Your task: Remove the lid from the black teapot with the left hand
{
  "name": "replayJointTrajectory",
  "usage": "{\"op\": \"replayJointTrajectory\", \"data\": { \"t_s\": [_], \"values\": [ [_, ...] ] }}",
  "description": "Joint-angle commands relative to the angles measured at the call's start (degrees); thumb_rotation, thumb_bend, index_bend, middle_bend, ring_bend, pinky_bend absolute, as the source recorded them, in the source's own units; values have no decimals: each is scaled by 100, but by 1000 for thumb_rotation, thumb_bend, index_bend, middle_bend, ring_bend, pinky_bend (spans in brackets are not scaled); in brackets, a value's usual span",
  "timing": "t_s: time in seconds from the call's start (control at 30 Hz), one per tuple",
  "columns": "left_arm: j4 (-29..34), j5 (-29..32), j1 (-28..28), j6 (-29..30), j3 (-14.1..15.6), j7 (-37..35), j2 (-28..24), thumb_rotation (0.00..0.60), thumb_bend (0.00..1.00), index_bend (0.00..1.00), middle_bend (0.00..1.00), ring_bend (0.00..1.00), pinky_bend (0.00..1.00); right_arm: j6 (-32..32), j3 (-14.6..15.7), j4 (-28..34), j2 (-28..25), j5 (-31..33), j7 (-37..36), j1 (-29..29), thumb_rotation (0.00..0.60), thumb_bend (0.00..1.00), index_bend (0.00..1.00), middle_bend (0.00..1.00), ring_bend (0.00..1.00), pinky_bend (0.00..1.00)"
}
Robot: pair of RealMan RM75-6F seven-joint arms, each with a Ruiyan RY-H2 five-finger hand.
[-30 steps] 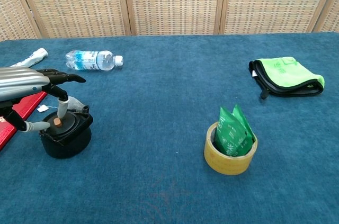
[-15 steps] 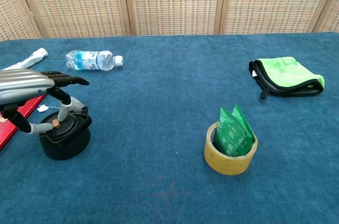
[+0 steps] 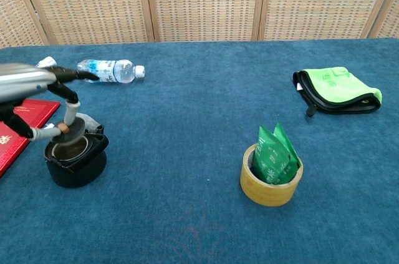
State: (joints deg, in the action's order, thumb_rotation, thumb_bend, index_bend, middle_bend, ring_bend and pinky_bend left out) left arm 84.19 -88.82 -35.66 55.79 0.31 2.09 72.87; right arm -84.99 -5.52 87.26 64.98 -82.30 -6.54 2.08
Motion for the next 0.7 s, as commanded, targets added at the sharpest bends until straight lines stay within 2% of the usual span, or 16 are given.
{"op": "replayJointTrajectory", "data": {
  "t_s": [0.03,0.2,0.4,0.7],
  "values": [
    [166,26,75,169,-48,-216,-223,600,435,577,0,0,0,-4,4,8,-1,-12,5,1,600,0,0,0,0,0],
    [128,-2,290,298,152,-401,-416,600,435,577,0,0,0,-25,8,26,-8,-26,0,-8,600,0,0,0,0,0],
    [-491,-46,651,409,487,-788,-105,600,436,577,0,0,0,-54,15,46,-24,-50,-28,-23,600,0,0,0,0,0],
    [-1192,78,693,369,367,-1015,473,600,436,577,0,0,0,-52,7,43,-27,-34,-42,-25,600,0,0,0,0,0]
  ]
}}
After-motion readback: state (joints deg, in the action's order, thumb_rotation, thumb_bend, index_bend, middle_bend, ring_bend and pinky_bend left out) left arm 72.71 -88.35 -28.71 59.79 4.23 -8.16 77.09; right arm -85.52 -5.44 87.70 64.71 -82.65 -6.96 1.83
